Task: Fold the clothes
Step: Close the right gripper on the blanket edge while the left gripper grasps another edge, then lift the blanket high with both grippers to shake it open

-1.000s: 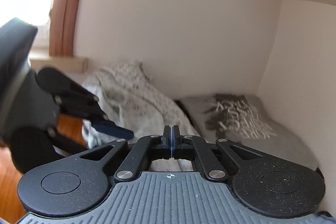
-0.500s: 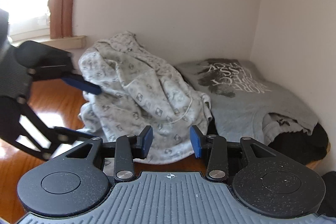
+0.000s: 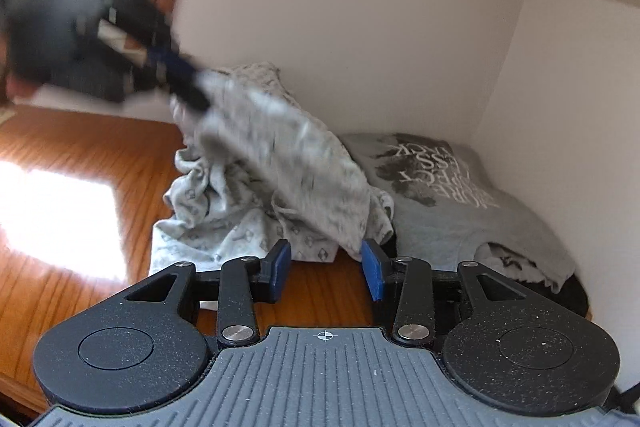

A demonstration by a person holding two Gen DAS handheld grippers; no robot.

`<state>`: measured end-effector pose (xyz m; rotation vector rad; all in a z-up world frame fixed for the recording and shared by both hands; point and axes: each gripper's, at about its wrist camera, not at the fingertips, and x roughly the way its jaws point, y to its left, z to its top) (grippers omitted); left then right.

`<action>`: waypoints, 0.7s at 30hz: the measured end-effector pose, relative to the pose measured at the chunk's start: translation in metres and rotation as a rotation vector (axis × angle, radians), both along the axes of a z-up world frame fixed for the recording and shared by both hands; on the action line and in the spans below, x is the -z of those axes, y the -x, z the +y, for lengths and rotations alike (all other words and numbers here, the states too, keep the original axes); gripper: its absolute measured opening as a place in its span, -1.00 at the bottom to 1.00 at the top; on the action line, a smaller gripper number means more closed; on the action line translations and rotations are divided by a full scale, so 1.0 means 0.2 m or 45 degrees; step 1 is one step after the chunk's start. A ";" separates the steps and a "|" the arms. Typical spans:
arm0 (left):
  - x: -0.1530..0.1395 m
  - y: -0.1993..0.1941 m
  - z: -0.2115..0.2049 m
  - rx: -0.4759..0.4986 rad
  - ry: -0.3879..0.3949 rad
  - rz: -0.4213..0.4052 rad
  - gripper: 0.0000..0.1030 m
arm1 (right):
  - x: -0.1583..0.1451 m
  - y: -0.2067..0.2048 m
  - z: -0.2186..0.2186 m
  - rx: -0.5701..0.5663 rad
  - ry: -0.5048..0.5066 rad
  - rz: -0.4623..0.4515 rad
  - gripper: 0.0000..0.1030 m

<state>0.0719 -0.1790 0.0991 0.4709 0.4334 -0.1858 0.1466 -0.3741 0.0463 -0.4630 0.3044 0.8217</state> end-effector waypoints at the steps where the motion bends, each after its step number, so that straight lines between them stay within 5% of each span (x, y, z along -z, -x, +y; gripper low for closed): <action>1: -0.04 0.03 0.01 -0.007 0.031 -0.026 -0.79 | 0.01 0.01 0.01 0.007 0.001 -0.011 -0.22; 7: -0.28 0.23 0.04 -0.036 0.126 -0.151 -0.80 | 0.01 0.07 0.10 0.061 -0.076 -0.057 -0.22; 15: -0.48 0.42 0.02 -0.067 0.148 -0.252 -0.80 | -0.08 0.22 0.13 -0.128 -0.200 -0.032 -0.07; 21: -0.62 0.54 0.00 -0.065 0.213 -0.309 -0.80 | -0.07 0.19 0.16 -0.022 -0.213 -0.061 0.10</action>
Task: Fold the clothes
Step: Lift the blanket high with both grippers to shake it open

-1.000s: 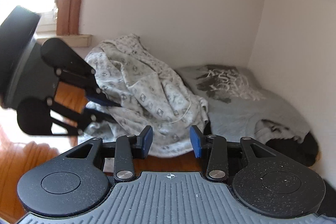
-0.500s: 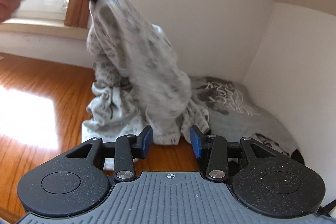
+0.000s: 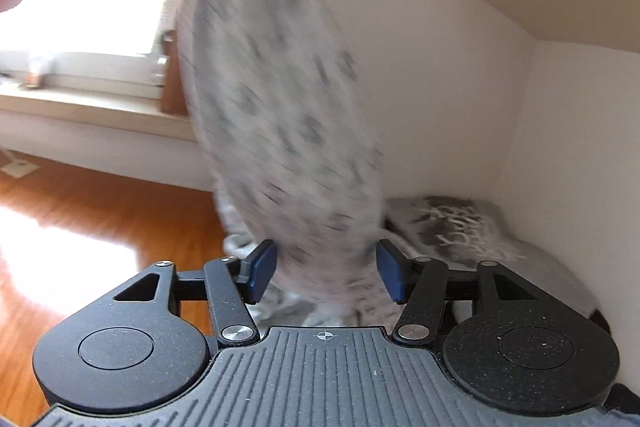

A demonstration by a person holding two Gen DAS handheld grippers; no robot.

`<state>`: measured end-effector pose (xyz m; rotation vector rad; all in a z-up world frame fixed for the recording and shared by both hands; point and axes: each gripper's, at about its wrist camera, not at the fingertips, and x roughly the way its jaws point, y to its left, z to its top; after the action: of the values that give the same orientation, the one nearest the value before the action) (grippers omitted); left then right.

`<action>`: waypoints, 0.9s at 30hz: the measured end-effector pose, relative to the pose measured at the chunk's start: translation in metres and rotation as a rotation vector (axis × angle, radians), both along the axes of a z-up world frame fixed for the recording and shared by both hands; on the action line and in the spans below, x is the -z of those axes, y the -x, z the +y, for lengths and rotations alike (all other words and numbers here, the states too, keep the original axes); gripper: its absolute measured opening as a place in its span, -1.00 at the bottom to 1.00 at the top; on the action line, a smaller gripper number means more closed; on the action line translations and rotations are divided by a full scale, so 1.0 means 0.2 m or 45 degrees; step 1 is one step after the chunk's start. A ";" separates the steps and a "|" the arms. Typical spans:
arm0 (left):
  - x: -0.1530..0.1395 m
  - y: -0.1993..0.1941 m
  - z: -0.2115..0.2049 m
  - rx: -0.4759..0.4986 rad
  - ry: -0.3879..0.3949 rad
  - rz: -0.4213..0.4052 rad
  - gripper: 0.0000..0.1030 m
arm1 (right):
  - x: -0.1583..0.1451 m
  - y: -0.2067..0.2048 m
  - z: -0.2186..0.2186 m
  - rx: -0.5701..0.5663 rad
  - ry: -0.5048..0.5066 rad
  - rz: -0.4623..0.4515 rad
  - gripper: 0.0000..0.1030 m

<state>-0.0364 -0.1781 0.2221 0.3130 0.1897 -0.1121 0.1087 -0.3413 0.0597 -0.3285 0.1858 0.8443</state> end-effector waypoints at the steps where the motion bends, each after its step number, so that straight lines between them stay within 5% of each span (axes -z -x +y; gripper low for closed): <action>1: -0.01 0.02 0.00 -0.005 0.001 -0.007 -0.80 | 0.00 -0.02 0.01 0.021 -0.013 0.011 0.10; 3: -0.03 0.06 0.00 -0.016 0.004 -0.020 -0.80 | 0.00 -0.05 0.03 0.036 -0.049 0.038 0.08; 4: -0.05 0.08 0.01 -0.025 0.008 -0.028 -0.80 | -0.01 -0.06 0.03 0.025 -0.074 0.059 -0.09; 5: -0.06 0.10 0.02 -0.036 0.014 -0.038 -0.80 | -0.04 -0.08 0.02 -0.008 -0.105 0.091 -0.58; 7: -0.09 0.15 0.05 -0.060 0.023 -0.061 -0.80 | -0.10 -0.08 0.01 -0.044 -0.154 0.116 -0.86; 19: -0.59 0.53 0.35 -0.203 0.118 -0.358 -0.81 | -0.99 0.17 0.00 -0.169 -0.288 -0.239 -0.90; 27: -0.95 0.76 0.47 -0.332 0.087 -0.541 -0.82 | -1.54 0.47 0.06 -0.246 -0.317 -0.521 -0.91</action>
<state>-0.1880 -0.0851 0.4126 0.2353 -0.1949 0.2052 0.0149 -0.3293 0.3671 -0.2809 -0.3351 0.9606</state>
